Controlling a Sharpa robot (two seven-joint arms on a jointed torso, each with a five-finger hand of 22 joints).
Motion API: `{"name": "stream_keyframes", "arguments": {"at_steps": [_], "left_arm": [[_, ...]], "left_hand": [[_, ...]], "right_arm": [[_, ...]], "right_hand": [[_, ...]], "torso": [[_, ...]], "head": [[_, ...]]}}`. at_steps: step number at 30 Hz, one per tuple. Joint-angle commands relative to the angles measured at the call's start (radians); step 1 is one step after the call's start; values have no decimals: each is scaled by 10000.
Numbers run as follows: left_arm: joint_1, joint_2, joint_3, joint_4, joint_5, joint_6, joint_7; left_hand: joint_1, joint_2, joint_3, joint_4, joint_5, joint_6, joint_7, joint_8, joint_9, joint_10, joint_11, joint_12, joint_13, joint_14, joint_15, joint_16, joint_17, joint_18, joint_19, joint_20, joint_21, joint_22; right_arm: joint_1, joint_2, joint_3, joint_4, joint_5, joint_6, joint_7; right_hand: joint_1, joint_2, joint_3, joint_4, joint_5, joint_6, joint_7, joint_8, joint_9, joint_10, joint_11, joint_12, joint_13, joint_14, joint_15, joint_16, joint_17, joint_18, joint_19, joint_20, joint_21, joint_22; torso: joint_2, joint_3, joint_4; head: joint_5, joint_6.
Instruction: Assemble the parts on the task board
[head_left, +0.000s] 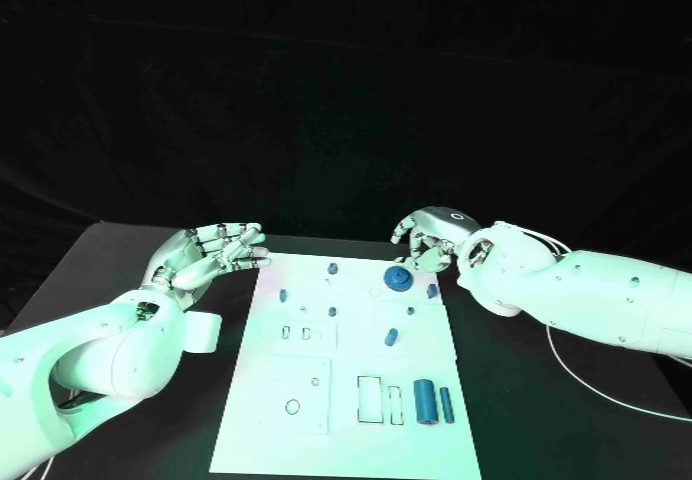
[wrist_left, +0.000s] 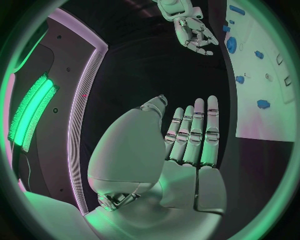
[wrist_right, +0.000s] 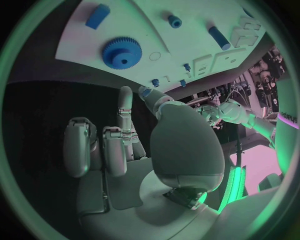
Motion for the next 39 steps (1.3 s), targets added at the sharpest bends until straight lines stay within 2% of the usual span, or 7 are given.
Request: {"name": "stream_keyframes", "arguments": {"at_steps": [1,2,3,4,9,21,39], "left_arm": [[13,42,8,-22,16,247,25],[13,48,7,-30,16,253,23],[13,56,7,-38,16,260,22],[13,64,7,-44,16,268,20],[13,85,7,-57,16,294,11],[11,89,6,-98,16,312,-6],[11,94,6,-122,16,336,-26]], "left_hand": [[-11,-66,67,-20,-45,-91,233,-42,-17,-34,2,-66,-2,-6,42,-63,8,140,21,16,-53,-17],[-11,-66,67,-20,-45,-91,233,-42,-17,-34,2,-66,-2,-6,42,-63,8,140,21,16,-53,-17],[-11,-66,67,-20,-45,-91,233,-42,-17,-34,2,-66,-2,-6,42,-63,8,140,21,16,-53,-17],[-10,-65,69,-21,-45,-88,227,-41,-16,-32,1,-67,0,-7,42,-65,10,142,25,16,-52,-17],[-10,-65,69,-21,-45,-88,227,-41,-16,-32,1,-67,0,-7,42,-65,10,142,25,16,-52,-17],[-10,-65,71,-23,-46,-85,222,-40,-16,-30,-1,-69,1,-9,42,-68,12,143,31,15,-50,-18],[-10,-66,76,-26,-48,-87,213,-43,-17,-34,-4,-78,1,-11,41,-75,17,144,43,14,-47,-19]], "right_arm": [[-22,-168,4,159,1656,783,-233],[-30,-214,4,175,1703,855,-275],[-41,-257,4,189,1744,933,-322],[-57,-286,4,196,1773,993,-366],[-175,-271,-2,121,1744,1189,-530],[-431,171,-22,-373,1697,1191,-567],[-555,576,-39,-933,1715,1298,-506]], "right_hand": [[-80,126,-600,293,157,-331,109,354,220,621,43,6324,6622,836,-85,107,1430,-372,622,101,833,1264],[-5,196,-733,366,170,-430,2,483,287,509,188,6835,7174,841,83,122,1457,-358,640,33,871,1319],[91,279,-943,498,181,-571,179,686,378,725,127,7756,8251,861,114,166,1577,-404,716,128,983,1494],[177,351,-1129,618,191,-691,200,862,444,961,181,8274,8866,885,155,213,1705,-439,805,182,1101,1672],[335,413,-1472,800,254,-932,286,1077,502,1422,251,8916,9677,942,216,310,2018,-505,962,250,1299,1971],[490,473,-1622,876,319,-1122,340,1157,507,1484,305,9002,9789,962,265,343,2127,-528,1015,298,1365,2072],[672,597,-1578,877,337,-1188,370,1235,514,1470,336,8999,9787,968,299,356,2168,-535,1030,332,1386,2108]], "torso": [[21,26,-57],[14,14,-43],[17,14,-46],[15,9,-39],[16,9,5],[-1,-13,46],[-3,-15,17]], "head": [[-38,7],[-67,5],[-76,4],[-91,1],[-133,-27],[-105,-98],[-66,-145]]}}
